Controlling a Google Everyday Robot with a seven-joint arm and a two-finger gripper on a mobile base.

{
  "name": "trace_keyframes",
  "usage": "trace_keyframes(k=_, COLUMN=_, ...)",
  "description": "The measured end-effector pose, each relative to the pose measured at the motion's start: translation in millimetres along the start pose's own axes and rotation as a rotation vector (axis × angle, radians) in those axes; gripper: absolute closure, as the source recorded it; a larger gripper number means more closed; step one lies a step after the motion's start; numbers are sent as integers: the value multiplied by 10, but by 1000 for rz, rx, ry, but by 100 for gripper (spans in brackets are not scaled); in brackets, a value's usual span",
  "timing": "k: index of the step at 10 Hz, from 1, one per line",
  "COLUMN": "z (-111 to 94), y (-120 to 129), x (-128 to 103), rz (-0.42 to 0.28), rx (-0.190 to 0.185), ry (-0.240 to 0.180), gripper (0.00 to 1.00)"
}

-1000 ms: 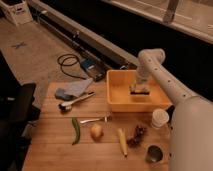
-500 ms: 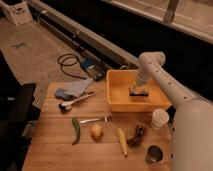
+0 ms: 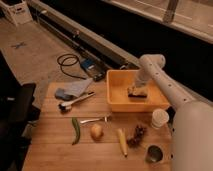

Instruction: Wipe tray with eraser

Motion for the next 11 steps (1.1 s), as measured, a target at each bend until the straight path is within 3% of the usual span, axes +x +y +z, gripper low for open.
trace_keyframes(k=2, z=116, y=22, x=-136, rz=-16, rx=-6, ry=-39, gripper=100)
trace_keyframes(k=4, z=59, y=90, x=-278, rz=-46, rx=0, ry=-28, gripper=100)
trace_keyframes(k=6, z=-147, y=170, x=-287, rz=-71, rx=8, ry=58, gripper=100)
trace_keyframes(k=7, z=-213, y=193, x=-290, rz=-83, rx=5, ry=155, gripper=100)
trace_keyframes(k=8, z=-209, y=180, x=-302, rz=-95, rx=1, ry=222, gripper=100)
trace_keyframes(k=10, z=-176, y=28, x=-187, rz=-90, rx=5, ry=255, gripper=100)
trace_keyframes(k=11, z=-141, y=-124, x=-153, rz=-87, rx=11, ry=247, gripper=100)
